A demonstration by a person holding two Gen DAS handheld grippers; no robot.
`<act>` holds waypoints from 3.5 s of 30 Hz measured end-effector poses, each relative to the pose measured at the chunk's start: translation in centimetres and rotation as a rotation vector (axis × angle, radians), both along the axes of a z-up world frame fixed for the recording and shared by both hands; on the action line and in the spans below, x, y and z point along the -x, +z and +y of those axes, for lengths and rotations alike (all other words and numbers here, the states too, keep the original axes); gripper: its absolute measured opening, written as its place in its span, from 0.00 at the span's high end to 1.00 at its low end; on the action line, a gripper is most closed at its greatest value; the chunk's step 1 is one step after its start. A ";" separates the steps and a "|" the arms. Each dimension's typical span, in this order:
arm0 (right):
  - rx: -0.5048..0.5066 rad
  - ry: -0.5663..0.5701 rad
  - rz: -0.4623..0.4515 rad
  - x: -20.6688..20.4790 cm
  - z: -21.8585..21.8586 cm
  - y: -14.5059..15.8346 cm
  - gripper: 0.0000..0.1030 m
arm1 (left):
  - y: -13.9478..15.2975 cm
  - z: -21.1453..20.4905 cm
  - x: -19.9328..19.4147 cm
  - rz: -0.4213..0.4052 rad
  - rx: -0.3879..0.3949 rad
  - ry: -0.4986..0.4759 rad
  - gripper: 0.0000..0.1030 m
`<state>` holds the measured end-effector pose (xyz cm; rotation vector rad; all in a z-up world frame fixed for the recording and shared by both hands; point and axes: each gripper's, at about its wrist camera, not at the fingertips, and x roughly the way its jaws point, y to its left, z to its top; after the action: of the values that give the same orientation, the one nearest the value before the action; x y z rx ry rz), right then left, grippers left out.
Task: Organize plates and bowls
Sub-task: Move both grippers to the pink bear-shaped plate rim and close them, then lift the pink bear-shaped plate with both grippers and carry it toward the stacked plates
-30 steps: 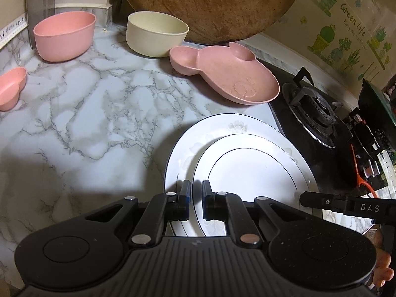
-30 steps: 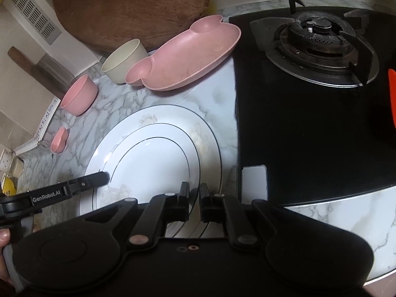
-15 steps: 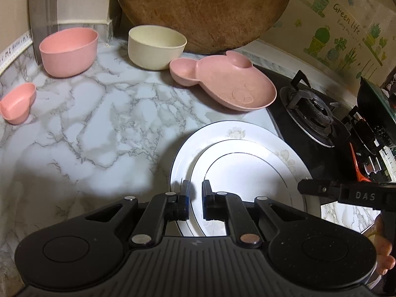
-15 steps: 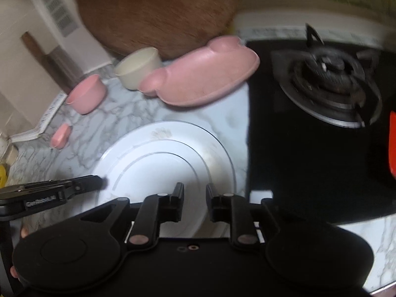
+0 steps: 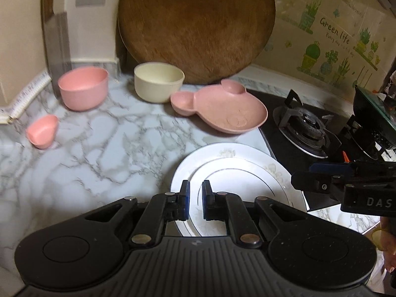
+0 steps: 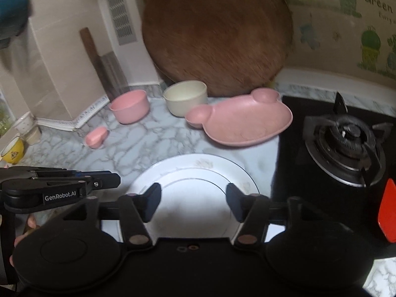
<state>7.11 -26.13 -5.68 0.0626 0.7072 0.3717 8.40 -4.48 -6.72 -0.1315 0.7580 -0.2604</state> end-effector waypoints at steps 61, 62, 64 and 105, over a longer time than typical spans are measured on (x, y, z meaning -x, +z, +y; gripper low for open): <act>0.254 -0.065 0.212 -27.2 -3.9 -1.5 0.19 | -2.5 -4.8 -20.2 0.243 0.117 0.073 0.25; 0.258 -0.065 0.220 -27.7 -4.0 -1.8 0.22 | -2.9 -4.8 -20.5 0.257 0.124 0.074 0.25; 0.263 -0.078 0.235 -28.6 -4.3 -2.5 0.23 | -3.6 -4.9 -21.0 0.280 0.136 0.073 0.25; 0.241 -0.092 0.256 -29.8 -6.1 -3.6 0.90 | -5.5 -3.8 -22.5 0.285 0.144 0.083 0.86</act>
<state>36.90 -32.26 -9.26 -0.0865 0.9941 0.1896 30.87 -8.26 -12.19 -0.3413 1.0139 -0.2193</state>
